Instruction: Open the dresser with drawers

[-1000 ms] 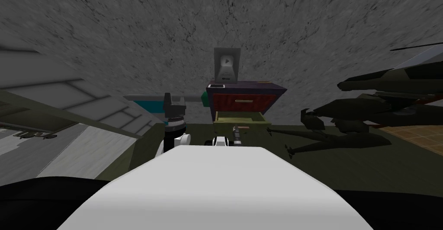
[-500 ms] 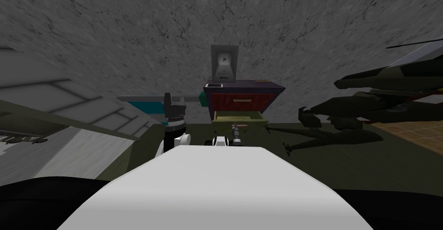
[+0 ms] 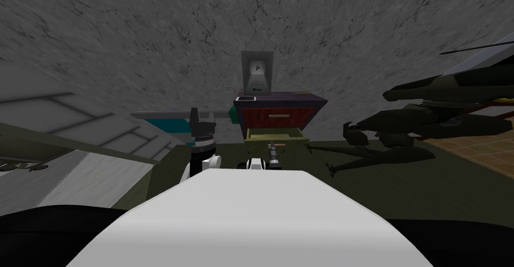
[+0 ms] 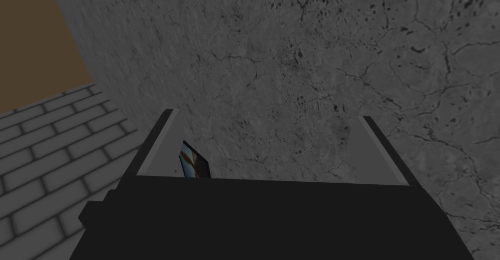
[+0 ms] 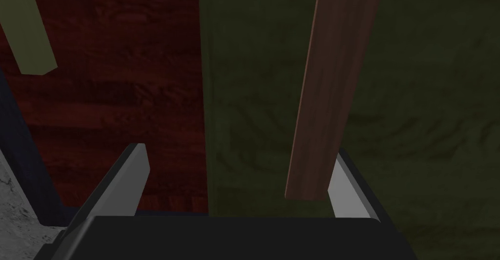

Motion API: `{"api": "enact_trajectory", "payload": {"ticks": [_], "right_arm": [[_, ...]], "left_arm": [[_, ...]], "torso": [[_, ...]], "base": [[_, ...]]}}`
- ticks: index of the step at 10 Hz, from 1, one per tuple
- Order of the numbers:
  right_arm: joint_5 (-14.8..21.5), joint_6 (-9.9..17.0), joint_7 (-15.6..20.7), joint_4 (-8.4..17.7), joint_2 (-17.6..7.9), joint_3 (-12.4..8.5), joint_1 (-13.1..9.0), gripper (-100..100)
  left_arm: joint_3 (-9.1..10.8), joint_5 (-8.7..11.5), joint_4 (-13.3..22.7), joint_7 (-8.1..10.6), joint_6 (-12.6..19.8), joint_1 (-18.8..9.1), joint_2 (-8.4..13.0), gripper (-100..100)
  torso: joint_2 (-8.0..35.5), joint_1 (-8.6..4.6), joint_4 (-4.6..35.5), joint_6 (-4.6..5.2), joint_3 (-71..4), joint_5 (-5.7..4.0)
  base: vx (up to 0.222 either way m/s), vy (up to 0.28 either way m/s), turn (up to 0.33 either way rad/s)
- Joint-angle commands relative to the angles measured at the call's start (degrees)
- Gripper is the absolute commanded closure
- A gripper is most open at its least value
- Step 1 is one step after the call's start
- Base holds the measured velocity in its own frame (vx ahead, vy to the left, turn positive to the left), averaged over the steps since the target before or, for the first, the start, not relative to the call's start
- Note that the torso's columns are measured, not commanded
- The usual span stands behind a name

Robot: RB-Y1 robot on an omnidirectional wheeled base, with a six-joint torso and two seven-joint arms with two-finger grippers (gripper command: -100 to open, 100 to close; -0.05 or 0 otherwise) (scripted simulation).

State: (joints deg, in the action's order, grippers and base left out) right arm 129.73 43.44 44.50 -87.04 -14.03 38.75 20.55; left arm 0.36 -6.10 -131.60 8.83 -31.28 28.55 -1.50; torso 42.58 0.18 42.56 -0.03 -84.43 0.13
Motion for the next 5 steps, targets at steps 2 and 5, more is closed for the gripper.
{"api": "enact_trajectory", "payload": {"ticks": [2, 5], "right_arm": [[-0.1, -0.1, 0.0, 0.2, 0.0, 0.0, 0.1, 0], [-0.1, -0.2, 0.0, 0.3, -0.1, 0.0, 0.2, 0]], "left_arm": [[0.00, 0.0, 0.0, 0.00, 0.0, 0.0, 0.0, 0], [0.00, 0.0, 0.0, 0.00, 0.0, 0.0, 0.0, 0]], "torso": [[-0.1, -0.10, -0.1, 0.03, -0.1, -0.08], [-0.3, -0.16, -0.2, 0.03, -0.1, -0.12]], "base": [[0.000, 0.000, 0.000], [0.000, 0.000, 0.000]]}}
